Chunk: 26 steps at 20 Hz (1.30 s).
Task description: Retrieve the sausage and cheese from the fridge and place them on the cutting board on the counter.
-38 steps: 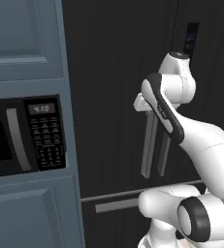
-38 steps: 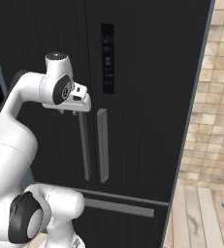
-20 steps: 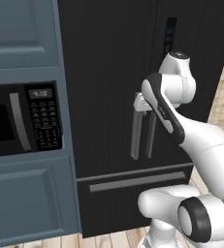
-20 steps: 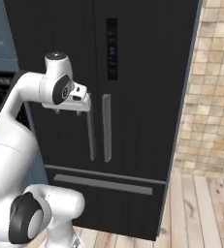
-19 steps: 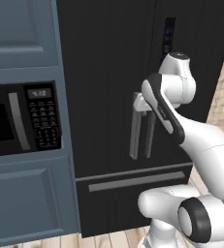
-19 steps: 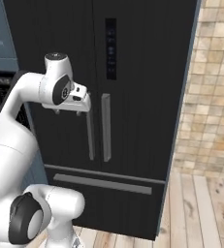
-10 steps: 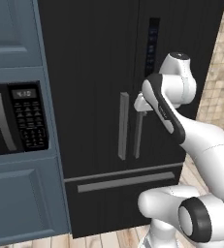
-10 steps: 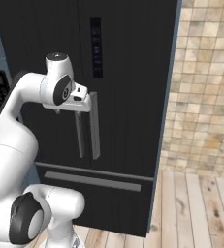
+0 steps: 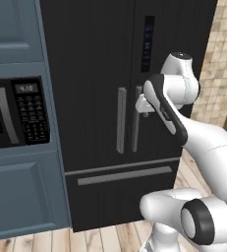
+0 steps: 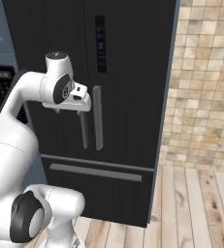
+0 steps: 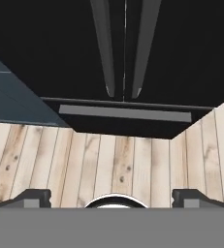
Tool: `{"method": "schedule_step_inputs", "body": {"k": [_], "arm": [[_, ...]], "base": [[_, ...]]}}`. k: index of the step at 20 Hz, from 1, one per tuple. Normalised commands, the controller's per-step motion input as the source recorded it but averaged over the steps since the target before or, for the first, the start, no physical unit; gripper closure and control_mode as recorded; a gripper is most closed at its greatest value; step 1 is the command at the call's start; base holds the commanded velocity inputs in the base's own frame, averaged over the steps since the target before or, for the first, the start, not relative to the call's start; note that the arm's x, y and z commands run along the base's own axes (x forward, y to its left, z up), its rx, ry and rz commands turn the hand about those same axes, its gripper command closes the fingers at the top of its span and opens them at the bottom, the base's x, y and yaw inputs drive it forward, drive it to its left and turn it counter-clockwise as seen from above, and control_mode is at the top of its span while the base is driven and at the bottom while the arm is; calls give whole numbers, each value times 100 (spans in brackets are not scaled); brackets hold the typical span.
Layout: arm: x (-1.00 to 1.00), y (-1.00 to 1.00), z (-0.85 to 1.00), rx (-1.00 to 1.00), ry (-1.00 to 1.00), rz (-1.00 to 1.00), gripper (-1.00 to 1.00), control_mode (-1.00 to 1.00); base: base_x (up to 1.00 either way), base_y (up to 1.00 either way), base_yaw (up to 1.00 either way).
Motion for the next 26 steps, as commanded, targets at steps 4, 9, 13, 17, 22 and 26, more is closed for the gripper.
{"method": "schedule_step_inputs", "body": {"k": [4, 9, 13, 17, 22, 26], "arm": [[0, 0, 0, 0, 0, 0, -100, 100], [0, 14, -11, 1, -21, 0, -100, -100], [22, -36, -10, 20, -37, -4, -100, -100], [51, -9, -6, 17, -19, -14, -100, -100], [71, 0, -15, 6, -4, -21, -100, -100], [76, -4, -6, 2, 8, -16, -100, -100]], "base": [[-7, 0, 0], [0, 0, 0], [0, 0, 0], [0, 0, 0], [0, 0, 0], [0, 0, 0]]}}
